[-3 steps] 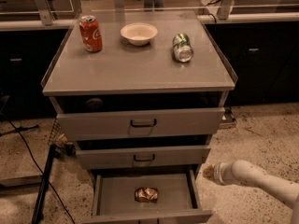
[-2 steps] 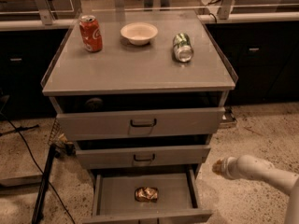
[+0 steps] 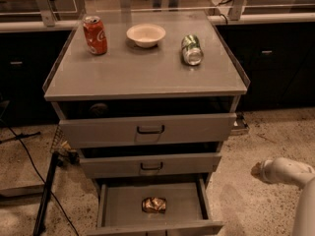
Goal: Close bottom drawer
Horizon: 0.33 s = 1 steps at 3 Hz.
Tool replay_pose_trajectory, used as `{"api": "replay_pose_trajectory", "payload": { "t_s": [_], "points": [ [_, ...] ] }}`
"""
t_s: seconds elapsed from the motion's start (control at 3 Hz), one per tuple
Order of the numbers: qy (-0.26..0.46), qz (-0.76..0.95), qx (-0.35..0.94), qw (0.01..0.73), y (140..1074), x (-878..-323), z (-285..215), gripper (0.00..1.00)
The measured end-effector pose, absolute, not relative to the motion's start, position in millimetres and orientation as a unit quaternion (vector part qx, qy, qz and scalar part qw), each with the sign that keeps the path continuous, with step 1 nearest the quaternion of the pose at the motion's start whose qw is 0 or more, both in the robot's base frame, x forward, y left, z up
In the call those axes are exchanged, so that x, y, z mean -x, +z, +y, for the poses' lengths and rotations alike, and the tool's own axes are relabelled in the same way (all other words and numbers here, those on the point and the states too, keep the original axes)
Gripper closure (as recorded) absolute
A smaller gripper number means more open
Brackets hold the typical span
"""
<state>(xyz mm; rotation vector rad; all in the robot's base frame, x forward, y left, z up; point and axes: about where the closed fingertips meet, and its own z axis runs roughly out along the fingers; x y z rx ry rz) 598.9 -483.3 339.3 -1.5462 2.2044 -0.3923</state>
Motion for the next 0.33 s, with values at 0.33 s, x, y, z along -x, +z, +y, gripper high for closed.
{"api": "replay_pose_trajectory", "payload": {
  "t_s": [0.33],
  "points": [
    [-0.166, 0.786, 0.552, 0.222, 360.5, -624.7, -497.7, 0.73]
  ]
}}
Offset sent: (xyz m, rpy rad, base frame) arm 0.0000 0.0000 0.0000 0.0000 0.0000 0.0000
